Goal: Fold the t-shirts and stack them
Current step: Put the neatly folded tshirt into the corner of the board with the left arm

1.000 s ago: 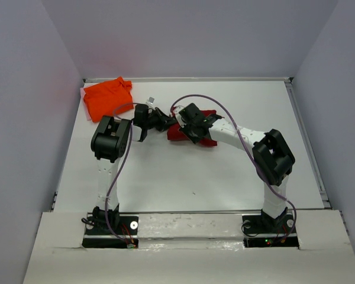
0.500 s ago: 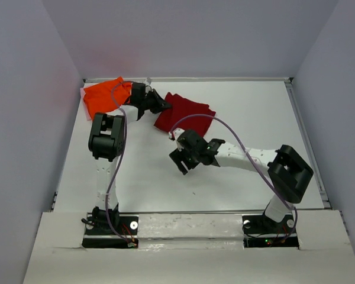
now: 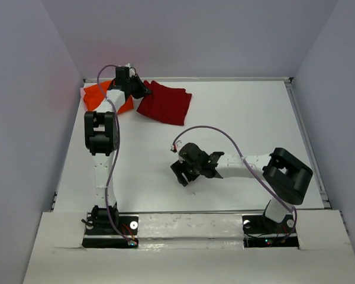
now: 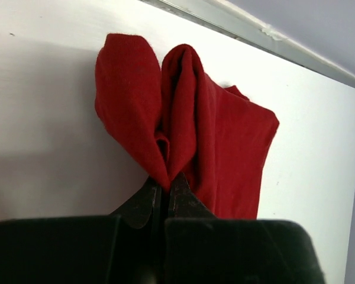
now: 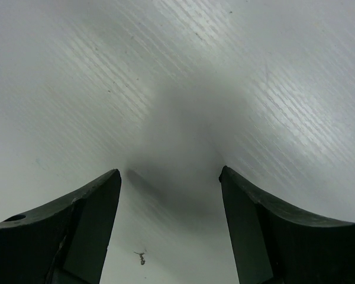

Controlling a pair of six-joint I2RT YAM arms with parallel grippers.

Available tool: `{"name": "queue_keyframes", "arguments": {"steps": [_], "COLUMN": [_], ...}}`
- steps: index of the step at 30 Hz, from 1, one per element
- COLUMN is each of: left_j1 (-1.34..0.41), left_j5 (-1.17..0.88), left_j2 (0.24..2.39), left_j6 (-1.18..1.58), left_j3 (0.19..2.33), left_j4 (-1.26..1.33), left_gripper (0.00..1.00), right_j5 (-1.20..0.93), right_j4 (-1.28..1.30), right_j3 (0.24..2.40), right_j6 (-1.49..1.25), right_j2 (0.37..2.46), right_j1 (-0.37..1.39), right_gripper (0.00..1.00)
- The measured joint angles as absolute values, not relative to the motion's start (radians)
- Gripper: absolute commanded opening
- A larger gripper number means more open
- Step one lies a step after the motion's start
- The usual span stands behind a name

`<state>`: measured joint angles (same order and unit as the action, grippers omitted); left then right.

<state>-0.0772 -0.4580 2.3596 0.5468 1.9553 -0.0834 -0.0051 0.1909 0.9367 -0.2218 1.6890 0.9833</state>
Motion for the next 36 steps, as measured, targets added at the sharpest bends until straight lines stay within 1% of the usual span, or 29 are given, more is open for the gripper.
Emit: {"name": "queue_keyframes", "arguments": {"steps": [8, 13, 25, 36], "left_j1": [-0.070, -0.069, -0.007, 0.038], "left_j5": [-0.419, -0.398, -0.316, -0.275], "left_j2": [2.413, 2.414, 2.405, 2.310], "left_j6": [0.531, 0.528, 0.492, 0.464], "left_j3": [2.111, 2.185, 2.193, 2.193], "left_j4": [-0.206, -0.218, -0.257, -0.275], "left_gripper": [0.00, 0.00, 0.00, 0.00], "right_j5": [-0.019, -0.019, -0.035, -0.049], "right_j4": [0.033, -0.035, -0.072, -0.093], "right_j3": [0.908, 0.908, 0.908, 0.911], "right_j6": [-0.238, -0.240, -0.237, -0.234], "right_j2": [1.714, 1.737, 1.750, 1.761], "right_j1": [1.037, 1.066, 1.074, 1.075], "right_gripper": [0.73, 0.74, 0.74, 0.74]}}
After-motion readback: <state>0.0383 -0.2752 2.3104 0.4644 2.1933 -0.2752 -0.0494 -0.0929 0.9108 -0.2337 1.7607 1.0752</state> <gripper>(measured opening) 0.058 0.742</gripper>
